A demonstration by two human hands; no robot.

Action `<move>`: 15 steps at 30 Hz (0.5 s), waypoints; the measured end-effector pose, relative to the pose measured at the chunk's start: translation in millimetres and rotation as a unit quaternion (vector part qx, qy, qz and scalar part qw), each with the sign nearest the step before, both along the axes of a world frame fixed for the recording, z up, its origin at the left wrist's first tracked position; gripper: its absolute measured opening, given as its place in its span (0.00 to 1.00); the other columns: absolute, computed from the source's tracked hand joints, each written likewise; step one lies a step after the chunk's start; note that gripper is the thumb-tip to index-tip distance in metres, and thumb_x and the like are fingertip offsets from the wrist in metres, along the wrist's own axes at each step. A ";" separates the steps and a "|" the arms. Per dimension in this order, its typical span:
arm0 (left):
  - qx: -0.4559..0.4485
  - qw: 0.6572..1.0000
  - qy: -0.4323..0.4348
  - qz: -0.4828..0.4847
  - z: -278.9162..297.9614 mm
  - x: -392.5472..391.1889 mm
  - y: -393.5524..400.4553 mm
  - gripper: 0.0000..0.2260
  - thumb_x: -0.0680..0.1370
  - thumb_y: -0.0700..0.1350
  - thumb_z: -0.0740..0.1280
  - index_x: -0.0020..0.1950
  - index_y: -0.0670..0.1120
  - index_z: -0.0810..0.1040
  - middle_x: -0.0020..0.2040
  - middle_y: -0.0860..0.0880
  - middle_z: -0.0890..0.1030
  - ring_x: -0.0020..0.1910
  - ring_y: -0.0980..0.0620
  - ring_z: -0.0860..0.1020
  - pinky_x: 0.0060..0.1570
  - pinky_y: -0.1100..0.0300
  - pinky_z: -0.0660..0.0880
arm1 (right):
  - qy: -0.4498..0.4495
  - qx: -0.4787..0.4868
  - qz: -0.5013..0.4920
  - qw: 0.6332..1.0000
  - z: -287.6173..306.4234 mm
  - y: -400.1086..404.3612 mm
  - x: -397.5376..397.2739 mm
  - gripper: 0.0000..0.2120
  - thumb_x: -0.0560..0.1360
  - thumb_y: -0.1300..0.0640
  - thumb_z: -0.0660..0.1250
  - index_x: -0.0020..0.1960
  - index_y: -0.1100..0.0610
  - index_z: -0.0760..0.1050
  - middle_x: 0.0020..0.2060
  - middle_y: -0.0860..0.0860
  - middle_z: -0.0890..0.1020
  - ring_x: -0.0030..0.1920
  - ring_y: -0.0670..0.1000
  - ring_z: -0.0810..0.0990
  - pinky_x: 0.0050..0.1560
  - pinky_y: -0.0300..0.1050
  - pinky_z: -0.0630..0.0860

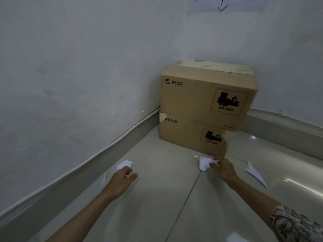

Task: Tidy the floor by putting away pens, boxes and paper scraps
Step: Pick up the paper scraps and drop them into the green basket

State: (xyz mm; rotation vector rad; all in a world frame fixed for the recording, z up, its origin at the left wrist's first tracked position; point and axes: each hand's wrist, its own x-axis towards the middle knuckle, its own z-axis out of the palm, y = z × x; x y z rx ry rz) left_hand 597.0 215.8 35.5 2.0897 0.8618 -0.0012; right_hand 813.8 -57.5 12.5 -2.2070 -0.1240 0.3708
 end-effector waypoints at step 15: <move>-0.149 0.984 -0.084 0.057 -18.5 14.4 -6.9 0.04 0.78 0.45 0.64 0.48 0.47 0.77 0.52 0.45 0.79 0.52 0.49 0.78 0.44 0.58 0.72 | -0.094 0.093 -0.005 0.991 -36.8 48.9 1.3 0.08 0.66 0.76 0.66 0.44 0.70 0.79 0.38 0.59 0.80 0.38 0.53 0.76 0.32 0.35 0.70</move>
